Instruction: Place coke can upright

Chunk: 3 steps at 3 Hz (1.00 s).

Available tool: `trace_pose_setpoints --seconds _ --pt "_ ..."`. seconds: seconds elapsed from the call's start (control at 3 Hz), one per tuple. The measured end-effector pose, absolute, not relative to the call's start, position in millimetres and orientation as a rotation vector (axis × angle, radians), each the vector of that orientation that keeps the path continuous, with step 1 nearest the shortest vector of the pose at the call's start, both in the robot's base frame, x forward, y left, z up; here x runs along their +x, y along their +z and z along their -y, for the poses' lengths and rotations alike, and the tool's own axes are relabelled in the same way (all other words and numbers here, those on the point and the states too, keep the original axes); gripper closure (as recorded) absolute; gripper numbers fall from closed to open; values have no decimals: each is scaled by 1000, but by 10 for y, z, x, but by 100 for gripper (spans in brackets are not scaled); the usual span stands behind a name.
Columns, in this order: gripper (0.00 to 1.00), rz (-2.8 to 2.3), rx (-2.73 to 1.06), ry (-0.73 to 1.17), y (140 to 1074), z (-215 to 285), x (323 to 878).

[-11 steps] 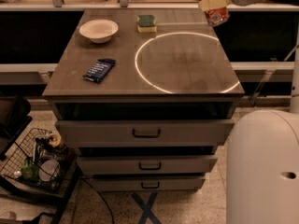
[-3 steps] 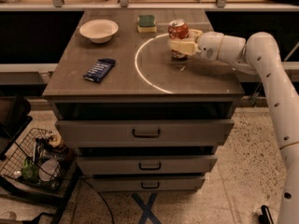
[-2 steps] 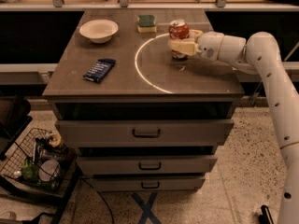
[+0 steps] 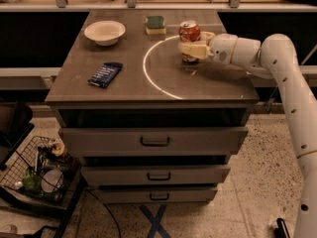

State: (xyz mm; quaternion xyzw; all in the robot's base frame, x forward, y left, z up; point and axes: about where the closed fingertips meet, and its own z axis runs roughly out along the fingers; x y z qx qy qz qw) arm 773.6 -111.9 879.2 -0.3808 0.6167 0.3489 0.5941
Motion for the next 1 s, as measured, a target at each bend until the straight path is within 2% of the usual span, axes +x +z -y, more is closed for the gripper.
trace_pose_setpoints --seconds 0.67,1.0 --pt "12 -1431 -889 816 8789 1078 7737" --pt "0 -1430 -893 820 8787 1043 7738"
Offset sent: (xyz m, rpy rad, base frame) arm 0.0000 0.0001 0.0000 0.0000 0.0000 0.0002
